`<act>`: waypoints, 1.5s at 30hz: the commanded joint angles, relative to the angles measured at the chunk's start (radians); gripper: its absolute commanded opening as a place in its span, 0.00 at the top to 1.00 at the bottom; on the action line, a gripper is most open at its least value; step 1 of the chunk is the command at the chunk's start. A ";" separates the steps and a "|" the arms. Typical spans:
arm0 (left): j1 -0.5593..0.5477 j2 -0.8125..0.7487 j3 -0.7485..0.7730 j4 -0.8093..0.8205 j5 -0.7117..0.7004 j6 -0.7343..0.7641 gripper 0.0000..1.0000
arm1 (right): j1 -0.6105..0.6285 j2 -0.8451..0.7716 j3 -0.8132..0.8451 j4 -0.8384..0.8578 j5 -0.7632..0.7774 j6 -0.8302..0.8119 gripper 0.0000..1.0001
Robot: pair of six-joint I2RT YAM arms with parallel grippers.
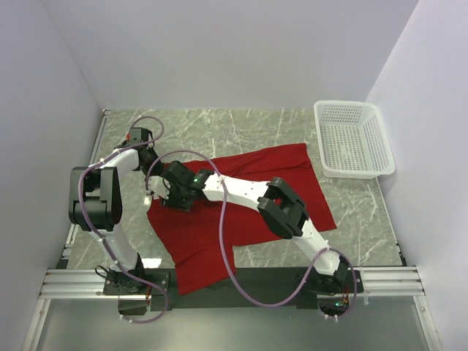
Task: Fold and stack the t-shirts
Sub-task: Fold the tshirt
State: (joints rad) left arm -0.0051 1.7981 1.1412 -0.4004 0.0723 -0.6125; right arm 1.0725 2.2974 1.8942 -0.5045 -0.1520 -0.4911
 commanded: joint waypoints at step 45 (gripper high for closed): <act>0.027 0.020 0.008 0.029 0.034 0.036 0.87 | -0.005 -0.081 -0.017 0.026 -0.070 0.114 1.00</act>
State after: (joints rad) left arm 0.0128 1.8091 1.1412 -0.3992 0.0937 -0.5907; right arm 1.0725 2.3165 1.8885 -0.4885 -0.1764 -0.3859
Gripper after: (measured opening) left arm 0.128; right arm 0.010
